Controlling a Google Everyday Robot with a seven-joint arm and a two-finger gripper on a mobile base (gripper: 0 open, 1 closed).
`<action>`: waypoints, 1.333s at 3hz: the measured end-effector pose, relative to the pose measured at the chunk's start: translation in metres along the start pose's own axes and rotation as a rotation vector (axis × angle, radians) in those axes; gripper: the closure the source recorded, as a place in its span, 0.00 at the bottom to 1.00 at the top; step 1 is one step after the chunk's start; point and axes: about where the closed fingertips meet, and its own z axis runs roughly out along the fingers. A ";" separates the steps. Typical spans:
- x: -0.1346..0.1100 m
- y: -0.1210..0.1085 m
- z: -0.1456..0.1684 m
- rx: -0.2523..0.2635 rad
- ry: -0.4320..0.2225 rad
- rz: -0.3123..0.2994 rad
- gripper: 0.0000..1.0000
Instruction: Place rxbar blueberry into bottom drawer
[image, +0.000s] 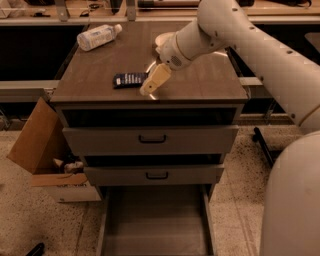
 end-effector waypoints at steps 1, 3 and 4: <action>0.007 -0.015 0.023 -0.002 -0.030 0.050 0.00; 0.003 -0.029 0.052 -0.025 -0.076 0.086 0.00; 0.000 -0.029 0.064 -0.044 -0.082 0.089 0.00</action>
Offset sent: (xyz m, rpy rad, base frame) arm 0.0561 0.0192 -0.0288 0.1368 0.0523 -0.0460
